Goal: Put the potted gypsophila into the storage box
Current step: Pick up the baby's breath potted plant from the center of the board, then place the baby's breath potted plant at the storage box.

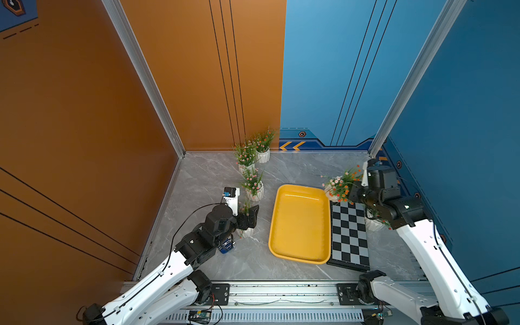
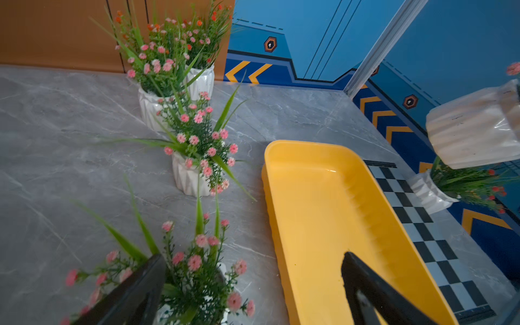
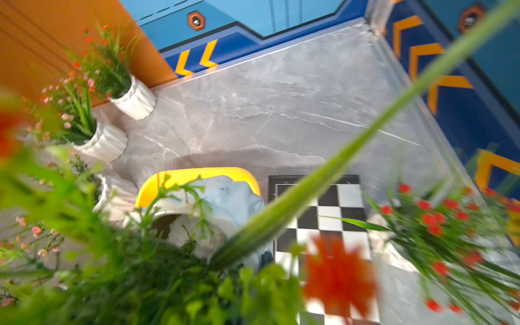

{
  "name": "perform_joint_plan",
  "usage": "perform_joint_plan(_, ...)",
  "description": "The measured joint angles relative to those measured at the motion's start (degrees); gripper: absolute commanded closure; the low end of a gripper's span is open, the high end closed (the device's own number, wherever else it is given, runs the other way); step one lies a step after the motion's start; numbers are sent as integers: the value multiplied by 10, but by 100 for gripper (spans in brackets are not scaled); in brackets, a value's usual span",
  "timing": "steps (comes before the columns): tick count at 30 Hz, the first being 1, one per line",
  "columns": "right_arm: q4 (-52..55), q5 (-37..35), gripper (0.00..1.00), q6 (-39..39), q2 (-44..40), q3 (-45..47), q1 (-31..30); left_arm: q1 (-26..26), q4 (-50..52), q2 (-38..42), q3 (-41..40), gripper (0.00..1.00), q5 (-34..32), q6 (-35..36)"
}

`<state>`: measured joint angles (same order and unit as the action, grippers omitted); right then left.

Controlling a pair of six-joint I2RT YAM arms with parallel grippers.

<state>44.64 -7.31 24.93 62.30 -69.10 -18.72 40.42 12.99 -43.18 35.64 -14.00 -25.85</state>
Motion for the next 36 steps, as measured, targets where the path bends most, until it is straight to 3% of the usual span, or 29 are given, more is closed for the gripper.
perform_joint_plan(3,-33,-10,100,-1,56,11,-47,5,12,-2,-6,2,-17,-10)
perform_joint_plan(13,-138,0,100,6,228,22,-106,9,12,9,1,2,-58,-5)
perform_joint_plan(20,-165,0,100,14,368,-50,-143,9,10,19,23,2,-69,17)
perform_joint_plan(32,-172,0,100,34,440,-100,-143,9,10,64,26,2,-84,40)
perform_joint_plan(36,-172,0,81,40,443,-103,-142,9,10,64,26,2,-85,43)
